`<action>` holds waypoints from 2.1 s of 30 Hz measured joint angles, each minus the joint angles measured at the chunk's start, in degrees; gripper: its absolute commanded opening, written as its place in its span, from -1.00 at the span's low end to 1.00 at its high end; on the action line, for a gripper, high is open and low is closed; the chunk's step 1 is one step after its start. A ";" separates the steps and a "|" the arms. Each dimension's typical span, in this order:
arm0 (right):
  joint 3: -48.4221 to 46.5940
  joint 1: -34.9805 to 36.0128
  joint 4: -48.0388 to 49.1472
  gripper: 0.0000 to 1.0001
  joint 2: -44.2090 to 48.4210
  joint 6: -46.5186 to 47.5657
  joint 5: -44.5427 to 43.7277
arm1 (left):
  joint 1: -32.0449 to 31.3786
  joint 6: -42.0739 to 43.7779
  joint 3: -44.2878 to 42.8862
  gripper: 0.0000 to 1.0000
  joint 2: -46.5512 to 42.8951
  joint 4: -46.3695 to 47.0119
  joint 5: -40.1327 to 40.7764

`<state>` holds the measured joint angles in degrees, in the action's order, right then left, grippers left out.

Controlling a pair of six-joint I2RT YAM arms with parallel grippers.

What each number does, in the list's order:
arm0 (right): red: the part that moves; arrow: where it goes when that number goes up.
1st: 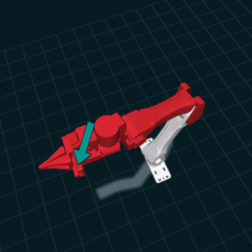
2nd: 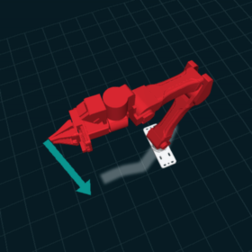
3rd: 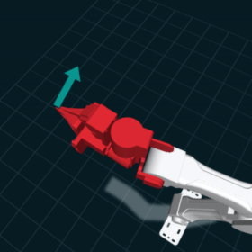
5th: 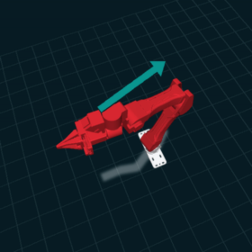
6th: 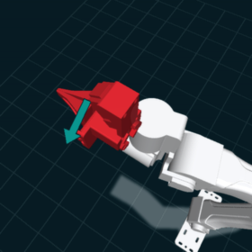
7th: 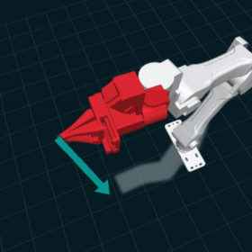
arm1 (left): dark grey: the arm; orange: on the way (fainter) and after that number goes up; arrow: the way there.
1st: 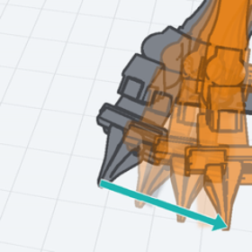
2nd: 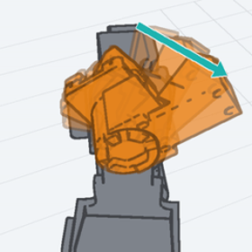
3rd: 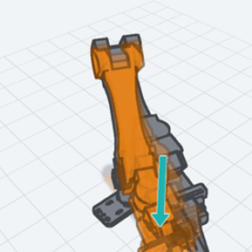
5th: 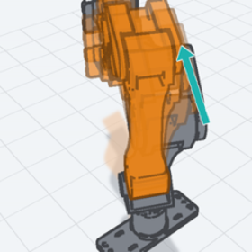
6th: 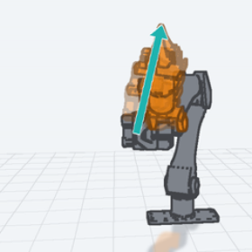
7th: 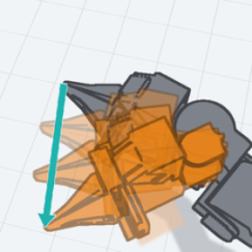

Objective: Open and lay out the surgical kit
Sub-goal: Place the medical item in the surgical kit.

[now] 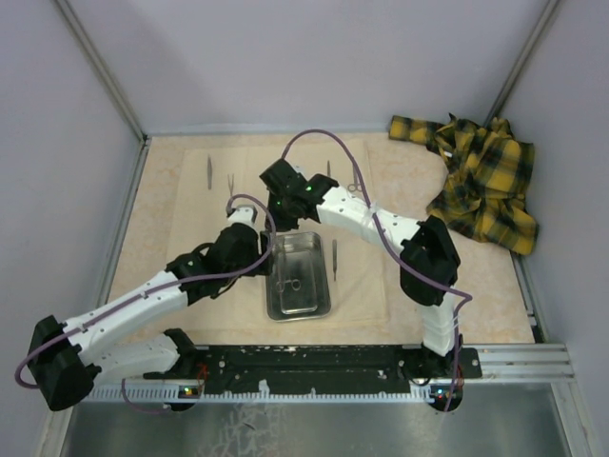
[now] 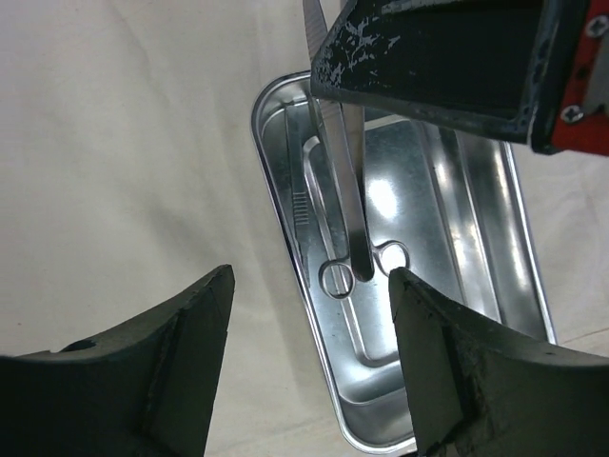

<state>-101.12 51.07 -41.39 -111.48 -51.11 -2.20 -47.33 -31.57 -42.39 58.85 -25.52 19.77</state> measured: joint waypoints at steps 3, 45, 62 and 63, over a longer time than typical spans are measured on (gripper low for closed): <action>0.76 -0.20 0.15 -1.00 0.00 -0.17 0.85 | -1.44 0.59 -0.35 0.26 1.92 0.00 3.52; -0.37 -1.81 3.65 -0.56 -4.92 -1.60 8.11 | -6.95 1.86 -5.49 -1.00 15.21 0.68 19.37; -3.56 -11.85 3.89 0.04 -5.05 0.37 11.37 | -7.69 0.39 -2.43 -1.00 9.64 1.53 19.30; -3.56 -12.72 3.76 0.04 -4.85 0.66 11.39 | -7.69 0.20 -2.25 -1.00 9.27 1.51 19.37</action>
<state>-104.68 38.35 -37.63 -116.33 -50.46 9.19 -55.02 -31.38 -44.64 68.12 -24.01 39.13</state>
